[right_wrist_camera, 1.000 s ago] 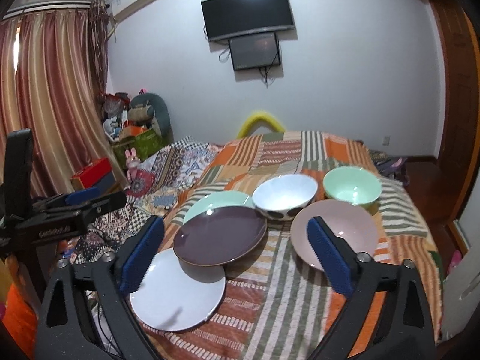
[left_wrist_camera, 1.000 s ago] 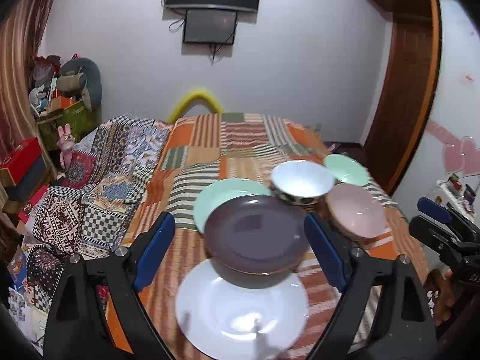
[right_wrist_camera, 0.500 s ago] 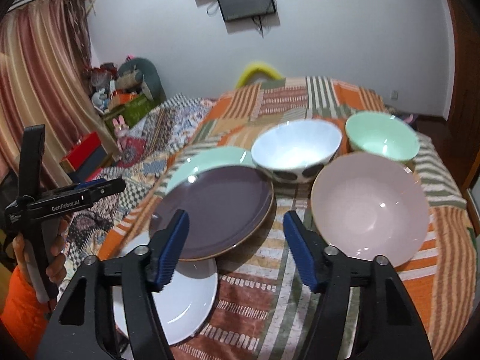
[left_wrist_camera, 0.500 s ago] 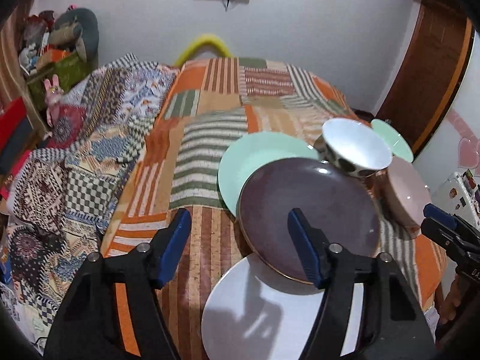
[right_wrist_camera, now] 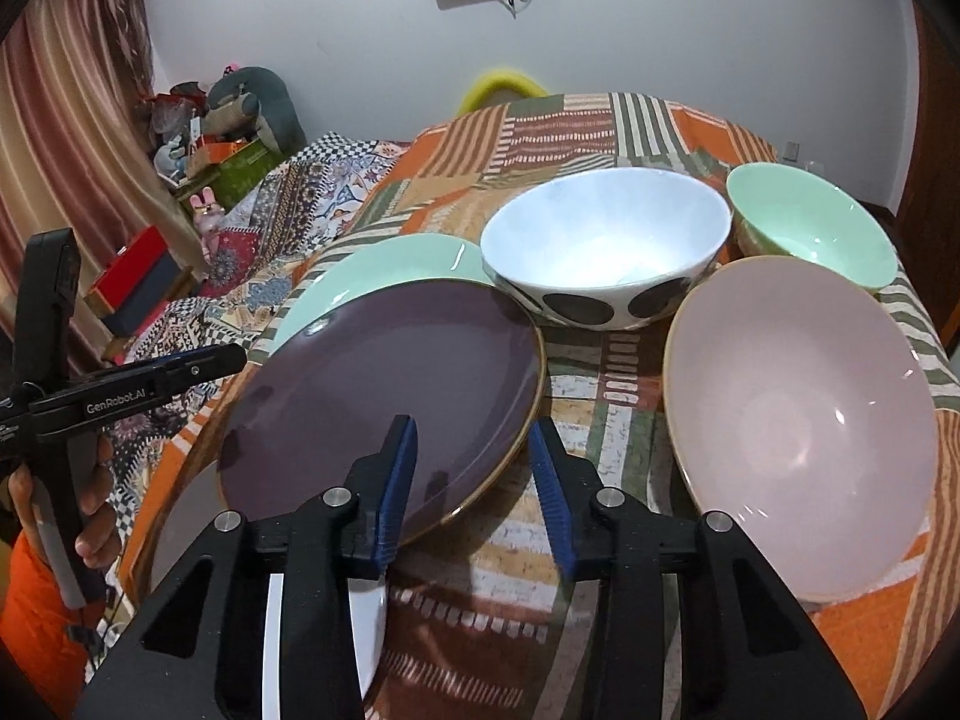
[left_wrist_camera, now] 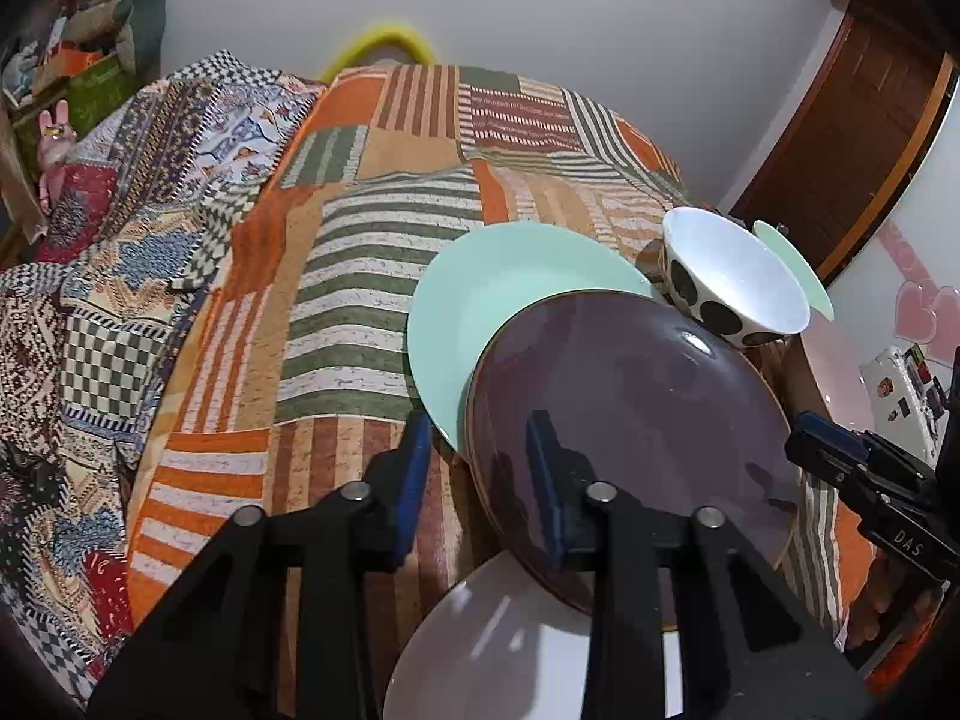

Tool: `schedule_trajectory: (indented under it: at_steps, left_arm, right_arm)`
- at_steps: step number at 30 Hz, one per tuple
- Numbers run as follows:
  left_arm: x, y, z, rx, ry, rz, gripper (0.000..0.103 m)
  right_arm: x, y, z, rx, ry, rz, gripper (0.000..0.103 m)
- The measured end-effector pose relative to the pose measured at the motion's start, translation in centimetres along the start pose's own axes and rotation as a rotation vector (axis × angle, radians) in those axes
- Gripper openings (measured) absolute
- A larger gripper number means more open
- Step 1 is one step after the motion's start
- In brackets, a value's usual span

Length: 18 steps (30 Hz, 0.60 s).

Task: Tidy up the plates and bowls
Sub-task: 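Lower both tools onto the dark purple plate and grip its rim, then lift the dark purple plate off the white plate with both tools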

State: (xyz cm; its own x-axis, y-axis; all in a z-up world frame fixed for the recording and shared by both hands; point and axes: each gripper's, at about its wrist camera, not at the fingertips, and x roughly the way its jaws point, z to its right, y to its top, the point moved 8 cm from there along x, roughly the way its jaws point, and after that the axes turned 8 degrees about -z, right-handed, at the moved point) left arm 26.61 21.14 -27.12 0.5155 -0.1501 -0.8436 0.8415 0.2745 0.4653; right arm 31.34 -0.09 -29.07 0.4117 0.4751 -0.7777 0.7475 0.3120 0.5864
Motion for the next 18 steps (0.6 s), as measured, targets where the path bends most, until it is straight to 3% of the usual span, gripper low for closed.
schedule_trajectory:
  at_steps: [5, 18]
  left_arm:
    - [1.1, 0.2, -0.5, -0.017, -0.017, -0.019, 0.023]
    - [2.4, -0.9, -0.5, -0.043, -0.086, -0.070, 0.020]
  right_arm:
    - [0.3, 0.3, 0.1, -0.005, -0.022, 0.003, 0.035]
    - [1.5, 0.6, 0.2, 0.000, -0.031, -0.027, 0.035]
